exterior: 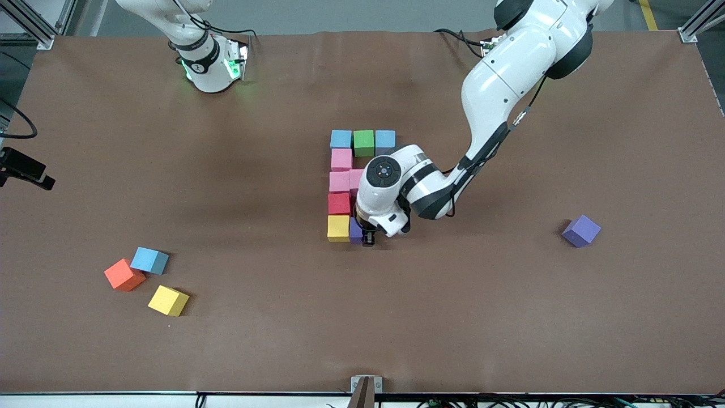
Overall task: Arrange 11 blocks into digit 3
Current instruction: 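Release purple with the left gripper while the right gripper returns to rest, then move the open left gripper to the second purple block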
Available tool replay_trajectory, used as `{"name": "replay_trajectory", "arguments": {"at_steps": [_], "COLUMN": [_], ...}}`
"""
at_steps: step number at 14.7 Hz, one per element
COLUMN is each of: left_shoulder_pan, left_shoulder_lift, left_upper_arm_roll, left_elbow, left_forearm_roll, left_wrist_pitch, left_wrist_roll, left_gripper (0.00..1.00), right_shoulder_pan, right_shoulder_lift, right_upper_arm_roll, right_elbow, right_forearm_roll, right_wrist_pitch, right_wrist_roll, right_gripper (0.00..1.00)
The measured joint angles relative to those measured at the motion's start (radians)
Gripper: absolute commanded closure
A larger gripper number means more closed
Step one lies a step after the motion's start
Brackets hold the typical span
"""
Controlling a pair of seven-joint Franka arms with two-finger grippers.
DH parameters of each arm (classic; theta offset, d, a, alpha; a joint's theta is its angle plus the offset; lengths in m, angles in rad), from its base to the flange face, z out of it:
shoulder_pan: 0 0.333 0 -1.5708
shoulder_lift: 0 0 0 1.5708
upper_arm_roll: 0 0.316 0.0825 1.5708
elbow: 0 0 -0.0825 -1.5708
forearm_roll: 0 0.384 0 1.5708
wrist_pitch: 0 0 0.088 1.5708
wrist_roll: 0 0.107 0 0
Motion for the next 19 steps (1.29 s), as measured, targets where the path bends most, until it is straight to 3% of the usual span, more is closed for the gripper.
{"name": "replay_trajectory", "arguments": {"at_steps": [4,10,13,16,19], "left_shoulder_pan": [-0.001,0.002,0.025,0.142,0.321], "left_shoulder_lift": [0.004,-0.026,-0.093,-0.170,-0.259], "left_upper_arm_roll": [0.000,-0.004,-0.039,-0.118,-0.193], "left_elbow": [0.000,0.028,0.029,0.008,-0.110], "left_forearm_roll": [0.000,0.000,0.000,0.000,0.000], "left_wrist_pitch": [0.000,-0.040,-0.152,-0.253,-0.275], "left_wrist_roll": [0.000,0.003,0.021,0.099,0.303], "left_gripper": [0.00,0.00,0.00,0.00,0.00], "right_shoulder_pan": [0.001,0.001,0.001,0.000,0.001], "right_shoulder_lift": [-0.022,-0.134,-0.146,-0.147,-0.147], "right_upper_arm_roll": [0.019,0.021,0.021,0.019,0.023], "right_elbow": [-0.030,-0.193,-0.195,-0.188,-0.187], "right_forearm_roll": [-0.018,-0.020,-0.021,-0.021,-0.021], "right_wrist_pitch": [0.021,0.082,0.083,0.083,0.083], "right_wrist_roll": [-0.001,-0.001,-0.001,-0.001,-0.001], "right_gripper": [0.00,0.00,0.00,0.00,0.00]}}
